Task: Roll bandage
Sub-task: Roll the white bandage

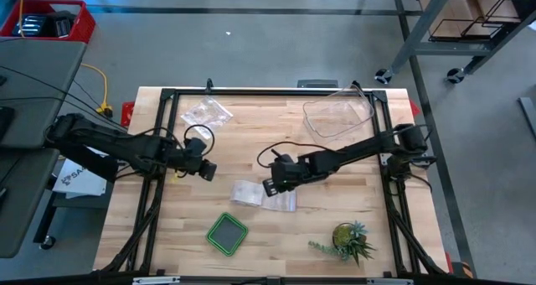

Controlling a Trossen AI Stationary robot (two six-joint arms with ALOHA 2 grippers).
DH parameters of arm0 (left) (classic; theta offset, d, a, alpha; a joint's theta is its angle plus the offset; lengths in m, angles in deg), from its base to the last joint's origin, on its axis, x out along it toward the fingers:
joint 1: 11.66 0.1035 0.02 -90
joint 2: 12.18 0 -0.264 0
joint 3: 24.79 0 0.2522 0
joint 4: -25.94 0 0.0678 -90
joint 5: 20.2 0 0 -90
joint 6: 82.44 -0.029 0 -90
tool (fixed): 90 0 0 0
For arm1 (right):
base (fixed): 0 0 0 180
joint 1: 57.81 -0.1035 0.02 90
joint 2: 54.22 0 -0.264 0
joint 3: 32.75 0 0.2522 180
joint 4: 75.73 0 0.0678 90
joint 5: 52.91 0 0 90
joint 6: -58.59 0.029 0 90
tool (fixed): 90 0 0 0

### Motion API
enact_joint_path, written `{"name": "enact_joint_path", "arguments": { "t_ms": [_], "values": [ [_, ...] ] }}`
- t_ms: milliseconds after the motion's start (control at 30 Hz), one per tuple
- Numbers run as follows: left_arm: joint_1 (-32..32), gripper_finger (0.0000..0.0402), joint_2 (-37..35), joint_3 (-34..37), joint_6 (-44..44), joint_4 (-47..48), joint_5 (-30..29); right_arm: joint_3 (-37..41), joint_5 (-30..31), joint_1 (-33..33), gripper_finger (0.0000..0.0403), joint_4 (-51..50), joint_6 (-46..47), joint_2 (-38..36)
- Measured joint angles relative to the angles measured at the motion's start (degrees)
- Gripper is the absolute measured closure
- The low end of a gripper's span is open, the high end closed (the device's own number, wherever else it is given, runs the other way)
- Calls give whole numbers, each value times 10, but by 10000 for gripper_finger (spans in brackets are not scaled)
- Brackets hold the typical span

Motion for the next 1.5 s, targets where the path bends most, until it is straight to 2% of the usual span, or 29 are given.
{"name": "enact_joint_path", "arguments": {
  "t_ms": [200, 533, 633, 733, 867, 967, 1033, 1167, 1400, 1500],
  "values": [
    [0, 341, 0, 0, 32, -29, -25, -1, 45, -1, 403, -26, 0, -31],
    [7, 339, 2, 0, 22, -32, -24, -1, 63, -1, 402, -29, -48, -34],
    [7, 327, 2, 0, 18, -41, -12, -1, 62, -1, 402, -30, -70, -34],
    [8, 298, 2, 0, -11, -77, 15, -1, 62, -1, 402, -36, -86, -34],
    [8, 243, 5, 0, -16, -188, 49, -1, 61, -1, 402, -48, -104, -34],
    [7, 212, 9, 0, -7, -322, 53, -1, 60, -1, 402, -62, -105, -34],
    [4, 200, 8, 0, -38, -422, 56, -1, 60, -2, 402, -67, -105, -34],
    [-6, 193, 8, -1, -81, -544, 58, -1, 60, -2, 402, -69, -105, -34],
    [-11, 192, 10, 0, -51, -632, 36, -1, 89, -2, 402, -68, -135, -34],
    [-11, 192, 9, 0, -78, -724, 56, -1, 93, -2, 402, -66, -145, -34]
  ]
}}
